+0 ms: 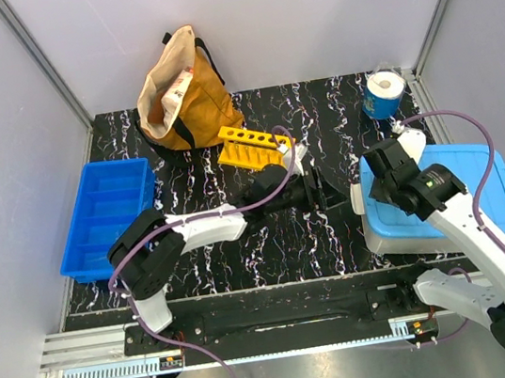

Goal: Organize the chemistry lab equipment

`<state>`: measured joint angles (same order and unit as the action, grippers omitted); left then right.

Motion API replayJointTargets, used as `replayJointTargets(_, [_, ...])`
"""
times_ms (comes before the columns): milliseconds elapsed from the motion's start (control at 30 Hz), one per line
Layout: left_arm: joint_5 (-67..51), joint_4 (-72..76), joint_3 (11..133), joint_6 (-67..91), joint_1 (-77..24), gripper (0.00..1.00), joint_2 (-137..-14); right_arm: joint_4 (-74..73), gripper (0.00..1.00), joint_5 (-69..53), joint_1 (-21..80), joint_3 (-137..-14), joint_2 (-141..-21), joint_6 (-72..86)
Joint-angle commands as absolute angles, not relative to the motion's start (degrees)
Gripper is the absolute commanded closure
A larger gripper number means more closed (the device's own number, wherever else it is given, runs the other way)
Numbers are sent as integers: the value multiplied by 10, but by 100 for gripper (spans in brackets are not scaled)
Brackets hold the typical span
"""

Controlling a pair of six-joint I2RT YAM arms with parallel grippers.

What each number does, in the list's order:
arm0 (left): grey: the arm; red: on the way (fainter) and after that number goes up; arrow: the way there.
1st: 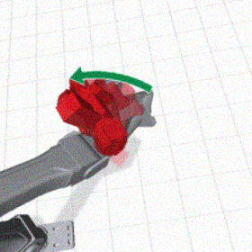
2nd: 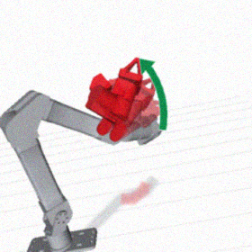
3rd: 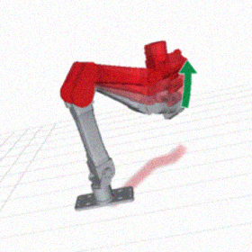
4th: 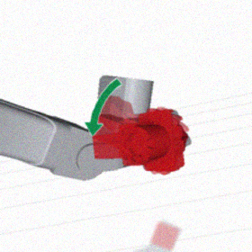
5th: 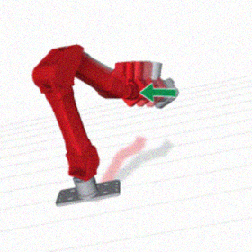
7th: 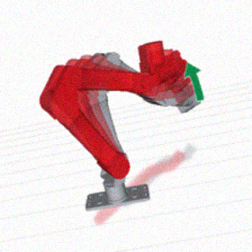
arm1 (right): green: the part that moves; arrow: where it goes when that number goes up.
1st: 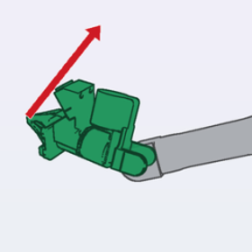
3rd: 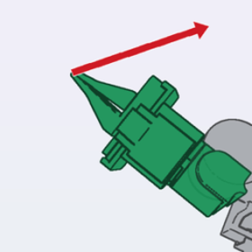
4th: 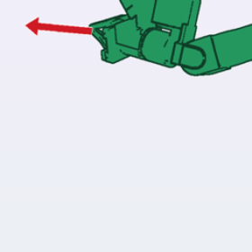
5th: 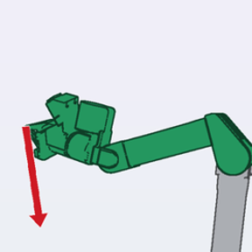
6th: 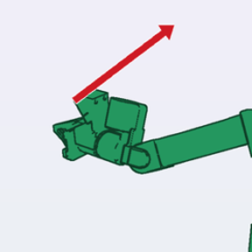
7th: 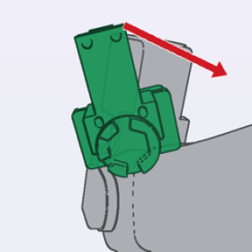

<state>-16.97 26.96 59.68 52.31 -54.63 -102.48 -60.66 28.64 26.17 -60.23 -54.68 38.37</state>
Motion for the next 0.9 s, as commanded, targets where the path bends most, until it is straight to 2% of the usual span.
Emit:
replayJointTargets(0, [-198,344,647,505,-557,23,-1038,-620,64,310,257,-596,-537,396])
replayJointTargets(267, [-175,345,664,476,-580,18,-1052,-585,63,309,242,-568,-510,406])
replayJointTargets(433, [-159,325,676,482,-590,14,-1066,-574,62,295,212,-599,-532,375])
replayJointTargets(600, [-103,287,658,475,-599,12,-1046,-577,63,284,138,-633,-563,331])
replayJointTargets(867, [-114,301,660,473,-604,4,-1043,-557,65,186,4,-639,-571,272])
